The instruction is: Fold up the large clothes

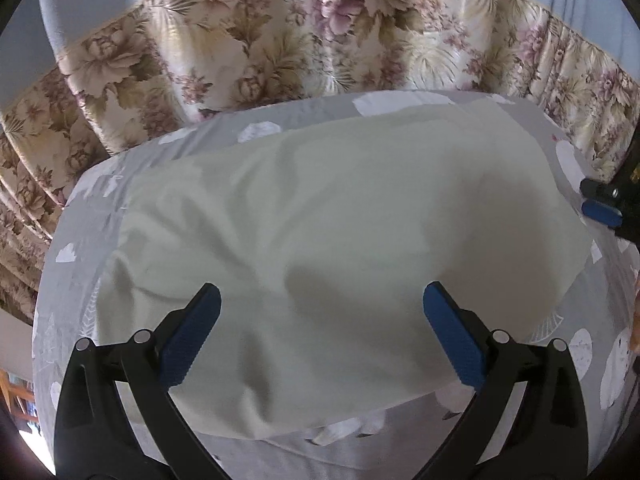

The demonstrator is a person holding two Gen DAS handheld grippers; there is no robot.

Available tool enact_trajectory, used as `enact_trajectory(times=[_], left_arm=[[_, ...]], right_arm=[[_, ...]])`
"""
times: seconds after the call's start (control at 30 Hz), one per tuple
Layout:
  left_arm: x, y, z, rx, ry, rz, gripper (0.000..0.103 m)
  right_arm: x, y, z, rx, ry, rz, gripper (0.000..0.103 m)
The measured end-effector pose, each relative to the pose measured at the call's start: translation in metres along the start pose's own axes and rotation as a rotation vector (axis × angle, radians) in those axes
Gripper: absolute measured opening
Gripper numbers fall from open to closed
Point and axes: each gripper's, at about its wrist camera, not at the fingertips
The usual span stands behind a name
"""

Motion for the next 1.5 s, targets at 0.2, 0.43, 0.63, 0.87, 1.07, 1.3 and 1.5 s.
enact_trajectory(times=[0.2, 0.43, 0.63, 0.87, 1.07, 1.3, 1.5], left_arm=[[0.001, 0.02, -0.007, 0.035, 0.021, 0.045, 0.1], [-0.001, 0.037, 0.01, 0.022, -0.029, 0.1, 0.1], [-0.002, 0.036, 0.01, 0.057, -0.01, 0.086, 0.1], [-0.004, 0.034, 0.009, 0.073, 0.022, 0.068, 0.1], [-0.004, 0.038, 0.009, 0.059, 0.016, 0.073, 0.1], [-0.003, 0.04, 0.008, 0.055, 0.014, 0.075, 0.1], [-0.003, 0.04, 0.008, 0.056, 0.013, 0.075, 0.1]], right_arm=[[-0.004, -0.003, -0.013, 0.033, 0.013, -0.045, 0.068], [-0.003, 0.019, -0.007, 0.065, -0.017, 0.029, 0.022], [-0.004, 0.042, 0.008, 0.018, -0.088, 0.145, 0.029], [0.007, 0.013, -0.01, 0.054, -0.014, 0.13, 0.068], [-0.014, 0.025, -0.021, 0.141, 0.043, 0.199, 0.068], [-0.02, 0.045, -0.005, 0.177, 0.036, 0.252, 0.066], [0.003, 0.067, -0.004, 0.201, 0.051, 0.235, 0.063]])
Point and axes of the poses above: each gripper's, at about its wrist camera, not at the fingertips, and y roughly the way its jaws point, z to its left, x to its top, and after that the axes turned 15 degrees about x, right-handed
